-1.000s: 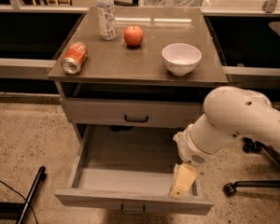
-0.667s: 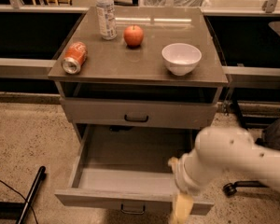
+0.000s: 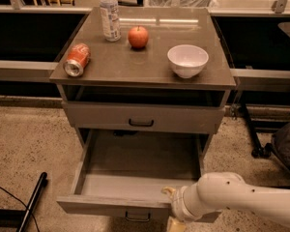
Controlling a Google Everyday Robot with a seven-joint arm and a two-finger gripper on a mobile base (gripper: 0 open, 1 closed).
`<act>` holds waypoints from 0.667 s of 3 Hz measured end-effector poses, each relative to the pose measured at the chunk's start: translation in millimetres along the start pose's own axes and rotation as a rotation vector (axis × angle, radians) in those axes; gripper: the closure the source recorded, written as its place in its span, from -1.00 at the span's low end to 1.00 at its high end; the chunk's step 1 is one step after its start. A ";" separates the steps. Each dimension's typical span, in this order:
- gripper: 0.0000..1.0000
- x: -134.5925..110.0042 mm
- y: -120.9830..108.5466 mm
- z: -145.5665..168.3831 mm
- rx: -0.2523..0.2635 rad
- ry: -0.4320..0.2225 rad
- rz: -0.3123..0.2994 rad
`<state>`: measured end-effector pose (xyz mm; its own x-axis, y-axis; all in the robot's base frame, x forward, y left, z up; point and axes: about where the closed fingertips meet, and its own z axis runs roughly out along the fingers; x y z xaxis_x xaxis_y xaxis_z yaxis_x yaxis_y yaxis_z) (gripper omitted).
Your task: Close middle drawer
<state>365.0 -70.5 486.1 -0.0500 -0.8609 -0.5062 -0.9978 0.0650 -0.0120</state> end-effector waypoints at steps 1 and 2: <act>-0.15 0.5 -12.1 25.5 0.053 -0.095 0.002; 0.31 1.7 -9.1 30.6 0.044 -0.102 0.005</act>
Offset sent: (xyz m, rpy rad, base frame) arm 0.0115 0.0102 -0.0189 0.0784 -0.0447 -0.0233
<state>375.3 -57.1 459.0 -0.0481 -0.8049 -0.5914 -0.9946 0.0934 -0.0463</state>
